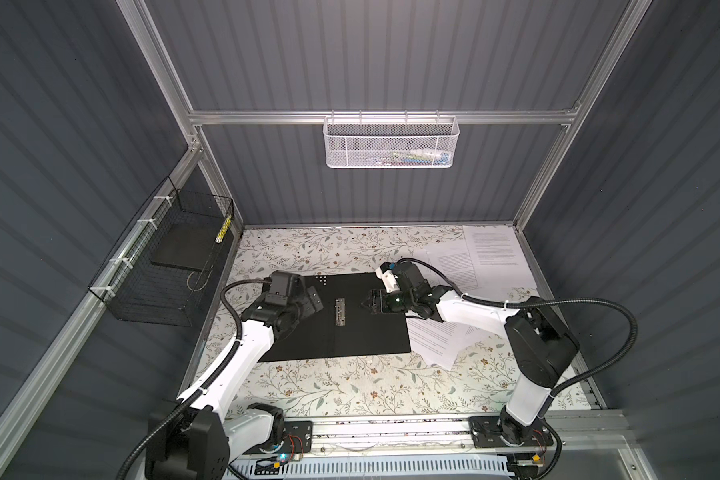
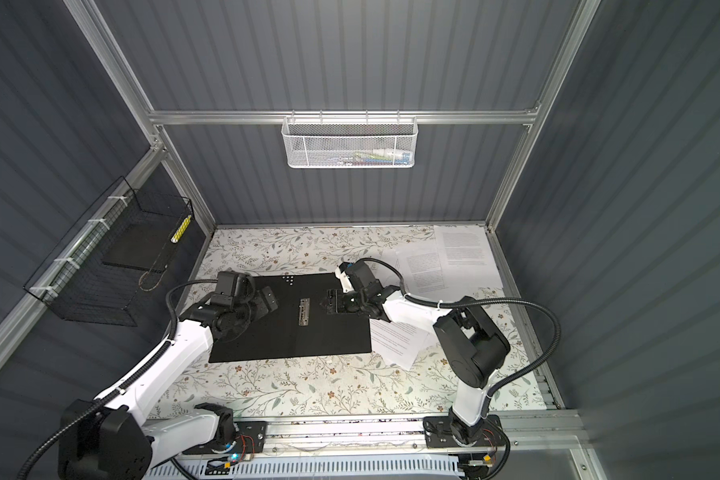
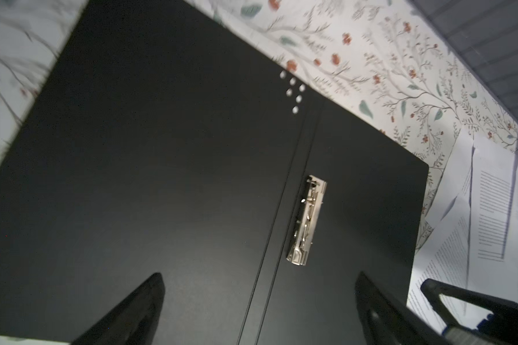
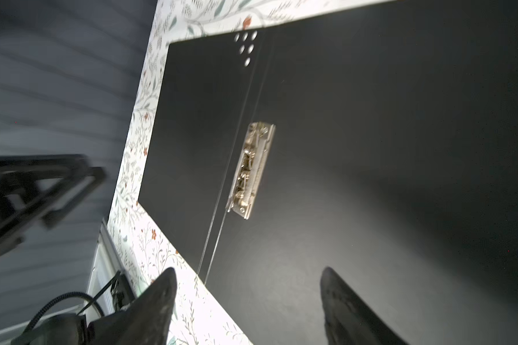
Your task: Put the files into the folder
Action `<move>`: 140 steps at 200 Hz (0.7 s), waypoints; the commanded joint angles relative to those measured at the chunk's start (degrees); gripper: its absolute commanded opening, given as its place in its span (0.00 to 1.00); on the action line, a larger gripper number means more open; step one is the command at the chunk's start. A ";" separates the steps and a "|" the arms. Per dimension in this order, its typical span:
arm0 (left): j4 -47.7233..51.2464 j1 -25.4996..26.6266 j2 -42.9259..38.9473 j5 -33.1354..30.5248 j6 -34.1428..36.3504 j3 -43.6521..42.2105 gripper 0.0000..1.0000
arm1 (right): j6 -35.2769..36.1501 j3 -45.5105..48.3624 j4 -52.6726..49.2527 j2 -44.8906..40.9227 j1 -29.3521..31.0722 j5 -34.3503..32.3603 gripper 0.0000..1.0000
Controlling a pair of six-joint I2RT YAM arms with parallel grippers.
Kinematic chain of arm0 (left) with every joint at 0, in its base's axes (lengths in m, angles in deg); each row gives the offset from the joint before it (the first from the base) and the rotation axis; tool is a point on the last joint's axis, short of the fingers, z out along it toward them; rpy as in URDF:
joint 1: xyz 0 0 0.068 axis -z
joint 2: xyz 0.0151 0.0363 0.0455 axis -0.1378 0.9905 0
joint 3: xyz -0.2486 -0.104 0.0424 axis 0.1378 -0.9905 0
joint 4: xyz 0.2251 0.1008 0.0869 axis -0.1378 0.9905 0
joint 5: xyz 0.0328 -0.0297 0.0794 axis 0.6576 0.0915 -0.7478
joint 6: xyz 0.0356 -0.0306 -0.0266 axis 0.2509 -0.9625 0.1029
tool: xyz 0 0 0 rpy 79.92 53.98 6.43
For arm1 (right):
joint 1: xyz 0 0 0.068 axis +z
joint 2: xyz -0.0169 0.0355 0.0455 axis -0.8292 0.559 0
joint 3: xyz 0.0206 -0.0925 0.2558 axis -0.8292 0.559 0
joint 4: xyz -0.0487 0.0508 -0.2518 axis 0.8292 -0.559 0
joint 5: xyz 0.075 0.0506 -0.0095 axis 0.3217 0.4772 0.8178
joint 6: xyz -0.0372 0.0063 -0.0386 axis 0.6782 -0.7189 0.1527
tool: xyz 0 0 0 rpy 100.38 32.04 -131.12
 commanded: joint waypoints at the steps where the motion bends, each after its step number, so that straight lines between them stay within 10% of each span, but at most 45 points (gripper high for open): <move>1: -7.75 -7.61 1.40 16.77 -3.29 -5.54 1.00 | -0.73 -4.65 -1.96 3.48 1.95 2.28 0.69; 75: -24.37 -12.29 10.50 24.39 -5.58 -14.08 1.00 | -1.71 -12.09 -2.01 12.55 4.97 4.71 0.62; 140: -18.17 -13.15 8.04 19.21 -5.06 -17.66 1.00 | -4.05 -15.84 -4.06 17.61 5.51 5.93 0.39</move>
